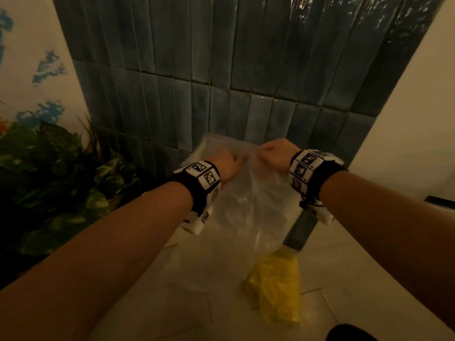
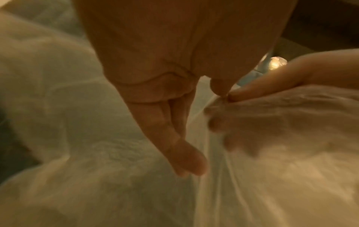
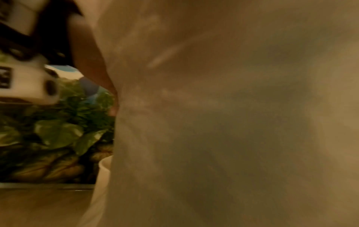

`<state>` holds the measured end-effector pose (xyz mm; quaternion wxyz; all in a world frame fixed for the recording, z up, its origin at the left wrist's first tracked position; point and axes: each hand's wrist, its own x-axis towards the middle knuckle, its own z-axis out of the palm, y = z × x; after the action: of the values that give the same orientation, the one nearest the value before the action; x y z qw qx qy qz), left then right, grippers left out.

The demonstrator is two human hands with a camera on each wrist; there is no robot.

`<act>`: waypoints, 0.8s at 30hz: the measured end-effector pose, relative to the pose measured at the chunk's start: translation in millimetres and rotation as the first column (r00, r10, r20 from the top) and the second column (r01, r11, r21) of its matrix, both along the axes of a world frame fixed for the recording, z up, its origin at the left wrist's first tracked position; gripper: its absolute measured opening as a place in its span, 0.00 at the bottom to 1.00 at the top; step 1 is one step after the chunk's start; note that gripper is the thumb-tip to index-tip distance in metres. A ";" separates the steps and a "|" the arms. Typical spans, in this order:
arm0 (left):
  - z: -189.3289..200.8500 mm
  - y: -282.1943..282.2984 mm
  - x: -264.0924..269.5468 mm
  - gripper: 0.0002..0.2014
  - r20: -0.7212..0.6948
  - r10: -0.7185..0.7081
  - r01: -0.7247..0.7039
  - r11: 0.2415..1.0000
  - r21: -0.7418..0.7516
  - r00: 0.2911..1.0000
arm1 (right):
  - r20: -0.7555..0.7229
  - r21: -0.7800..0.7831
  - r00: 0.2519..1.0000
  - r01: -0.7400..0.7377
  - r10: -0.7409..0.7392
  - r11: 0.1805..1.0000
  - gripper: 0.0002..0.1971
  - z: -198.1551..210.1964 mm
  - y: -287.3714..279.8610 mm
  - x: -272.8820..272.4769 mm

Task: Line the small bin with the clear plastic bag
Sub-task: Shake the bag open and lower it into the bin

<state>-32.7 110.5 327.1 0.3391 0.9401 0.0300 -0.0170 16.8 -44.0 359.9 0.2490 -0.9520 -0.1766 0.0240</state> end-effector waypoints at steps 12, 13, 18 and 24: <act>-12.2 8.1 5.6 0.10 0.177 0.040 -0.005 0.981 -0.192 0.983 | -0.021 0.132 0.998 0.055 -0.052 0.990 0.17 -16.2 9.6 -12.5; -13.2 12.0 4.4 0.09 0.193 0.042 -0.010 0.986 -0.167 0.980 | -0.027 0.139 0.997 0.078 -0.075 0.987 0.19 -13.2 6.6 -10.5; -20.4 42.4 1.9 0.11 0.177 0.078 -0.089 0.995 0.053 0.981 | 0.008 -0.074 0.992 0.130 -0.130 0.989 0.12 4.6 -11.5 0.3; -15.4 99.9 -7.2 0.15 0.053 0.163 -0.169 0.868 0.467 0.985 | 0.152 -0.385 0.960 0.278 -0.237 0.880 0.14 18.0 -38.2 21.8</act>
<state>-40.0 210.4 311.7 0.1019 0.9882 0.1119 0.0255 38.6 -82.2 377.9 0.0397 -0.9976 -0.0519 -0.0214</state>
